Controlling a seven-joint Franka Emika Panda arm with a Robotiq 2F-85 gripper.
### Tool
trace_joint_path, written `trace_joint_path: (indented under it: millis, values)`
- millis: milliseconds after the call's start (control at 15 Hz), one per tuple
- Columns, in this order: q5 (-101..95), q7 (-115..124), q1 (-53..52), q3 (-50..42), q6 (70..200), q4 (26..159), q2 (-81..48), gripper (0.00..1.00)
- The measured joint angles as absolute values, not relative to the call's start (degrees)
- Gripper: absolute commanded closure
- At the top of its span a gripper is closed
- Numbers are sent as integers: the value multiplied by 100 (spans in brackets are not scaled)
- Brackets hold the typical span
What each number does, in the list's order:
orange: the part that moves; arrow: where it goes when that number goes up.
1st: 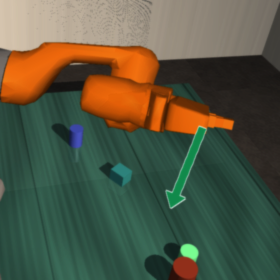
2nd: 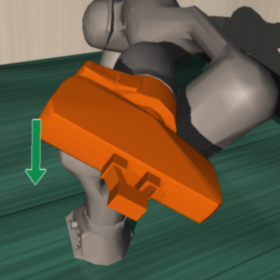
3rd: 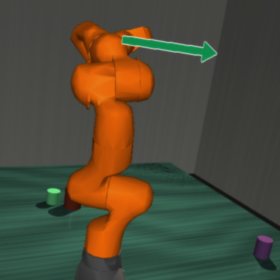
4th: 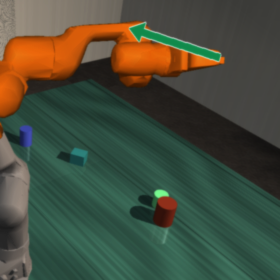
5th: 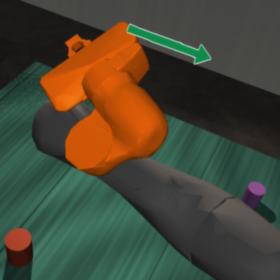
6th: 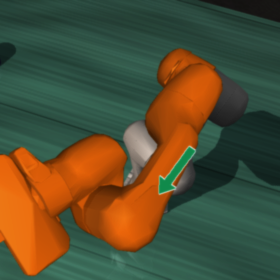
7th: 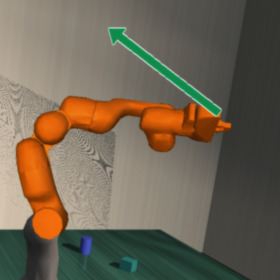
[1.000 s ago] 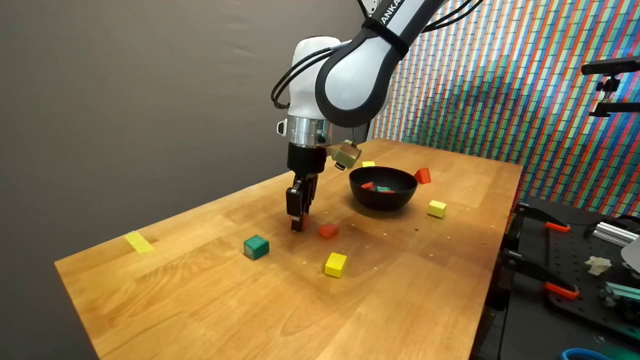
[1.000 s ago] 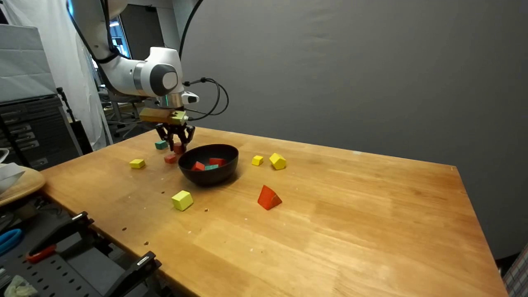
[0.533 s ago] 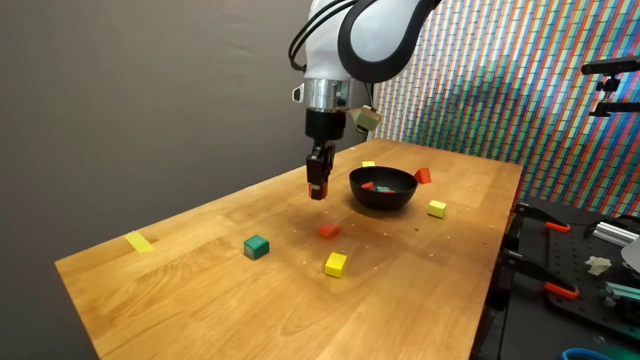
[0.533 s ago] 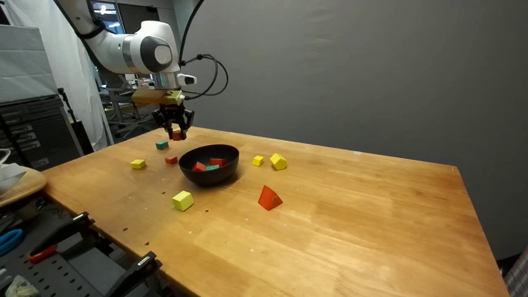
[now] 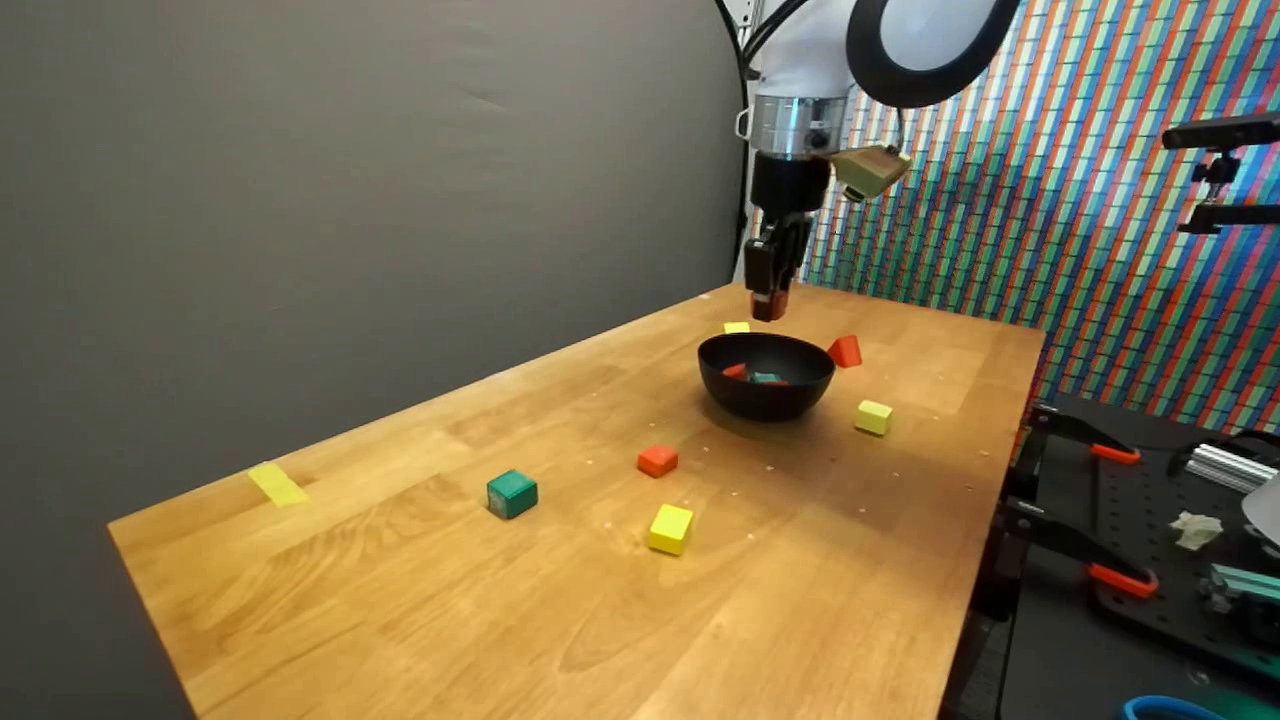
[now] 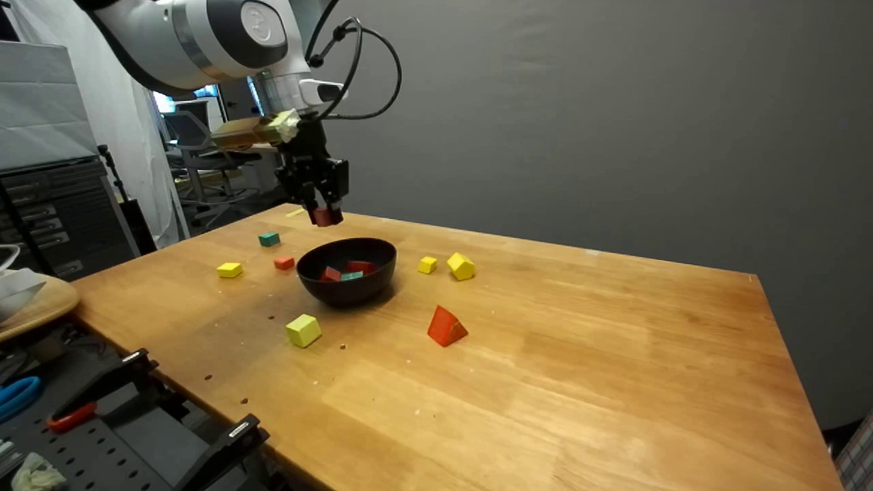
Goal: Pick up all the cubes and put them in the black bowl
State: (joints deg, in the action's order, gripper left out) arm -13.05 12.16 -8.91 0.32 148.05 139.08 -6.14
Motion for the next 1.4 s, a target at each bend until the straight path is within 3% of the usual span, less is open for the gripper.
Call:
trace_joint_path:
  millis: [133, 200, 267, 533, 1133, 1400]
  values:
    - [-1461, 1428, -775, -5, 14832, 14164, -557, 59]
    - [-1490, 1503, -748, -5, 14892, 14243, -571, 31]
    - [-1492, 1560, -745, -3, 14989, 14305, -583, 29]
    - [-1464, 1687, -750, 86, 15308, 14402, -562, 0]
    - [-38, 510, -1148, 972, 14541, 14428, 743, 0]
    - [-30, 292, -1398, 1280, 14554, 14186, 673, 0]
